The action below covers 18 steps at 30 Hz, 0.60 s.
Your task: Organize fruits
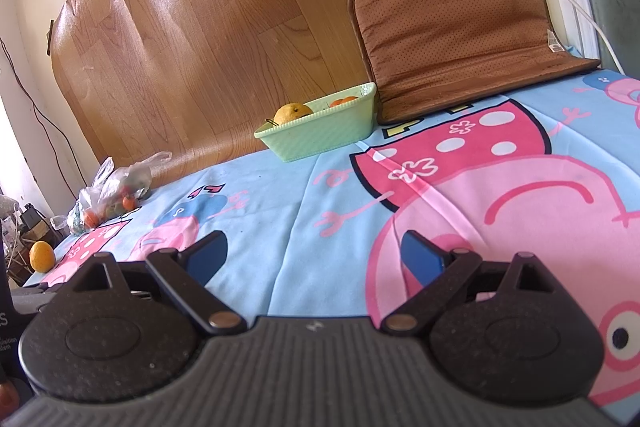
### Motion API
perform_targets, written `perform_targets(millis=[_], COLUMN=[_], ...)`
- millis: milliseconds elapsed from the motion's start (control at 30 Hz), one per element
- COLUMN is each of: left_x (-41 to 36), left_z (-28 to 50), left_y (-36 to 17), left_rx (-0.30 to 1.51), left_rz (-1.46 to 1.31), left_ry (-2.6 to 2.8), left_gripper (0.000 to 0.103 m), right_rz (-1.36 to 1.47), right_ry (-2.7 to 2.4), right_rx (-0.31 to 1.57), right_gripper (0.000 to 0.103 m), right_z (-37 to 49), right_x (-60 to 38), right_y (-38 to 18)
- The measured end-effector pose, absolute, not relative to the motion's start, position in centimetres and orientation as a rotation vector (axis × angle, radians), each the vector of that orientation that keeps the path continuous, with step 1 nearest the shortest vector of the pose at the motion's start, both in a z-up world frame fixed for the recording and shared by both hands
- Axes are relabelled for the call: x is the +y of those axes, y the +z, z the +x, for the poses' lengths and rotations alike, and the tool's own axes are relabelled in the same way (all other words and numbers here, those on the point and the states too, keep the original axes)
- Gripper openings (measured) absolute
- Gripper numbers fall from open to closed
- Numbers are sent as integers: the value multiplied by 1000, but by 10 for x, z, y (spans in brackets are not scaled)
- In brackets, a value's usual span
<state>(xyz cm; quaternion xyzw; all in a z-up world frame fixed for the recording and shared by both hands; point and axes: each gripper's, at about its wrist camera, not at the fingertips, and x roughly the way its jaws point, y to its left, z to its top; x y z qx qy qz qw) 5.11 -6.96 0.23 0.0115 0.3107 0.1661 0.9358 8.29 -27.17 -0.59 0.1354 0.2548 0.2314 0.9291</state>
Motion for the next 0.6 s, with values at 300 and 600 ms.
perform_targets(millis=[300, 600], left_x=[-72, -72], left_z=[54, 52], left_y=[2, 3], left_rx=[634, 626], left_rz=[28, 27], left_ry=[330, 332], left_gripper=[103, 103], right_rz=[281, 282], right_ry=[472, 471], right_rx=[520, 515], right_gripper=[95, 95], right_z=[83, 82], right_x=[-272, -273], right_y=[-6, -6])
